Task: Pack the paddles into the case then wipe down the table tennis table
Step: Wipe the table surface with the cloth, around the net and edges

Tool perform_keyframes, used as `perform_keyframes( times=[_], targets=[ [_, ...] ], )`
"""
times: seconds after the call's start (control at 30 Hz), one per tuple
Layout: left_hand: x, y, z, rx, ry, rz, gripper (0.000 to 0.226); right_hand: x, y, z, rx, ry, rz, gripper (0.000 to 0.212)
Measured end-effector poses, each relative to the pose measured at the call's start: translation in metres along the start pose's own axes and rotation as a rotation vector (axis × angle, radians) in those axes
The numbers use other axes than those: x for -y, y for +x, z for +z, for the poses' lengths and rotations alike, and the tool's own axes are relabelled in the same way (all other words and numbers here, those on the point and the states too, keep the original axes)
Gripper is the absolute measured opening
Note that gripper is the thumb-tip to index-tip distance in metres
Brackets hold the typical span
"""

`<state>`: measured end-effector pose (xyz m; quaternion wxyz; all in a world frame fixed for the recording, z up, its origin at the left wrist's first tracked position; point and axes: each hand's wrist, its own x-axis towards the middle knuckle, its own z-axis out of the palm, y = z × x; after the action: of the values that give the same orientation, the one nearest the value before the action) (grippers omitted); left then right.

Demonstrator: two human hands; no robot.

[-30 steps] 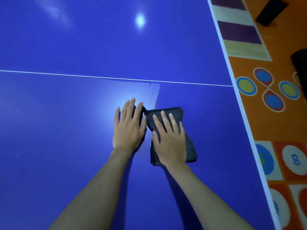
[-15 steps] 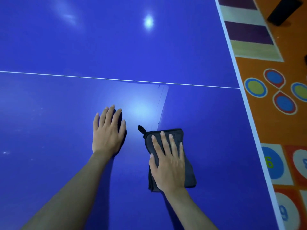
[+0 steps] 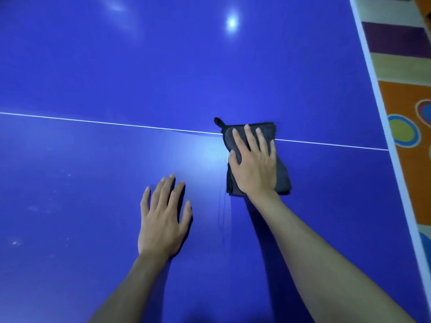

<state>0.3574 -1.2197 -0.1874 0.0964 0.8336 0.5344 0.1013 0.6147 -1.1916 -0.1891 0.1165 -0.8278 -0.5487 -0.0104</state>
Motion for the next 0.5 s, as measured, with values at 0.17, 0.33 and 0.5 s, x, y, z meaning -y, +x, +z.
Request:
perform_keyframes(
  times=[0.17, 0.33, 0.5],
  targets=[
    [0.002, 0.0, 0.003, 0.004, 0.047, -0.012, 0.051, 0.002, 0.009, 0.005, -0.013, 0.001, 0.007, 0.059],
    [0.002, 0.0, 0.003, -0.002, 0.051, -0.014, 0.054, 0.027, -0.048, 0.003, -0.043, 0.001, 0.063, 0.058],
    [0.0, -0.001, 0.003, -0.03, -0.003, 0.001, 0.051, 0.06, -0.131, -0.001, -0.058, -0.015, 0.079, 0.057]
  ],
)
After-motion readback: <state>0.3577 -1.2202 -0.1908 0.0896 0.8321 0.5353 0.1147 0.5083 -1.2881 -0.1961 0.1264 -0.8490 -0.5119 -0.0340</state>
